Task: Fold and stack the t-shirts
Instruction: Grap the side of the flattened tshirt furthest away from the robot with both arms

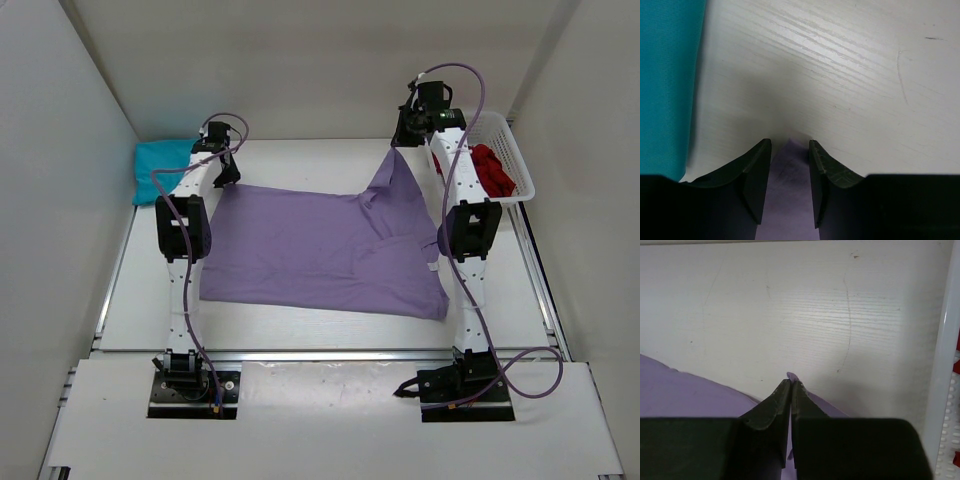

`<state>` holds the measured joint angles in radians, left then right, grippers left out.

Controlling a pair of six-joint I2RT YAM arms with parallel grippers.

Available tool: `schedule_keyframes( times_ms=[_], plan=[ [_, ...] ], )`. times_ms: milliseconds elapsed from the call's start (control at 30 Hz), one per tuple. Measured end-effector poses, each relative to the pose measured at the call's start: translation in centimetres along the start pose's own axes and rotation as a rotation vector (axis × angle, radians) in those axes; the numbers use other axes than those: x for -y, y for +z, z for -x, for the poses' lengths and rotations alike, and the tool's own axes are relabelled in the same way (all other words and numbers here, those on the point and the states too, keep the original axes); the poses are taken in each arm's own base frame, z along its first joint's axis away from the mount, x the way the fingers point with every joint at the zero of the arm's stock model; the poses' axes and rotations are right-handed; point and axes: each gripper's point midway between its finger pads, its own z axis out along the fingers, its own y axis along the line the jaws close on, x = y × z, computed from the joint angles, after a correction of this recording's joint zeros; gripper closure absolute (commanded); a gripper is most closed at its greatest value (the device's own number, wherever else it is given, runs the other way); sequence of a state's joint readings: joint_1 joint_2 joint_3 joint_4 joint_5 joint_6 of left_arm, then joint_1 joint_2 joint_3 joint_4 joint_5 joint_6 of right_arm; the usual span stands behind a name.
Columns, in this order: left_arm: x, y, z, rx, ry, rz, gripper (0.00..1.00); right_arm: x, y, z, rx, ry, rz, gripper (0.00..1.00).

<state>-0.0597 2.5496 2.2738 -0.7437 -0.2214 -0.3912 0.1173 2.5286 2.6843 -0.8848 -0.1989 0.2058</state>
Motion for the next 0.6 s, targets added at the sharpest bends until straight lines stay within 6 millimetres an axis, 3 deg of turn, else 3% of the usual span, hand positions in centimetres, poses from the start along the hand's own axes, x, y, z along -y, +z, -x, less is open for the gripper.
schedule_keyframes(
  times_ms=[100, 167, 367, 600],
  plan=[
    [0.0, -0.1, 0.0, -0.003, 0.004, 0.002, 0.61, -0.1, -0.1, 0.0, 0.0, -0.001, 0.007, 1.0],
    [0.0, -0.2, 0.1, -0.004, 0.004, 0.002, 0.74, -0.2, -0.1, 0.0, -0.001, -0.001, 0.012, 1.0],
    [0.2, -0.3, 0.3, 0.002, -0.011, -0.003, 0.98, -0.1, -0.1, -0.2, -0.01, -0.003, 0.007, 1.0],
    [0.9, -0.6, 0.0, 0.017, -0.007, -0.01, 1.0, 0.8, -1.7, -1.4, -0.064, 0.005, -0.025, 1.0]
  ],
)
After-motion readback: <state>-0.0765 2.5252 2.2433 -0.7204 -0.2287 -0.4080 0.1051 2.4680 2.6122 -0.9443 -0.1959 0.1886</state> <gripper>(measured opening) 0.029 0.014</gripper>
